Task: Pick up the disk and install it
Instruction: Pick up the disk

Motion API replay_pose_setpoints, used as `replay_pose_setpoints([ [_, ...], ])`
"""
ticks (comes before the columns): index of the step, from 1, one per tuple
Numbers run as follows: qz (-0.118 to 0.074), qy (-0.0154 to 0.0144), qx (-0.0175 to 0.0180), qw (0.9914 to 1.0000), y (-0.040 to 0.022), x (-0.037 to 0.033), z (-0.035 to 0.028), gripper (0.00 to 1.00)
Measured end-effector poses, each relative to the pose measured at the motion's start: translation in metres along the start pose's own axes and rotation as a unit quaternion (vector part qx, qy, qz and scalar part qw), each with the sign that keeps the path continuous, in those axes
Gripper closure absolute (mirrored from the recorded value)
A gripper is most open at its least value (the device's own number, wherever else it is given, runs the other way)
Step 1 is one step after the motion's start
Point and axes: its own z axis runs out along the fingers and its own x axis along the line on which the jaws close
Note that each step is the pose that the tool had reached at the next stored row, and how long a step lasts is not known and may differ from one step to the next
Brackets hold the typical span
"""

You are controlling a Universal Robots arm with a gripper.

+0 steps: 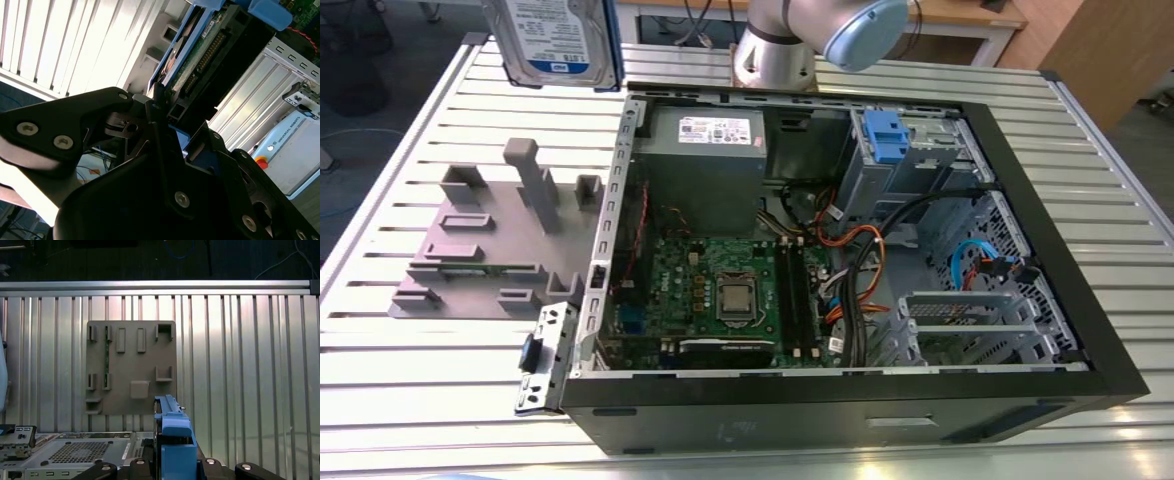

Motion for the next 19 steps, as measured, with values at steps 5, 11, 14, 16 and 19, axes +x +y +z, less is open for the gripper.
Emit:
replay_pose_setpoints([
  [5, 0.0, 0.0, 0.0, 1.0, -0.0014, -0.0001, -0.0001, 0.63],
  [11, 0.0, 0.0, 0.0, 1.0, -0.0032, -0.0001, -0.0001, 0.63],
  [14, 0.0, 0.0, 0.0, 1.0, -0.0041, -0.0001, -0.0001, 0.63],
  [16, 0.0, 0.0, 0.0, 1.0, -0.0048, -0.0002, -0.0002, 0.63],
  [19, 0.0, 0.0, 0.0, 1.0, -0.0057, -0.0002, -0.0002, 0.63],
])
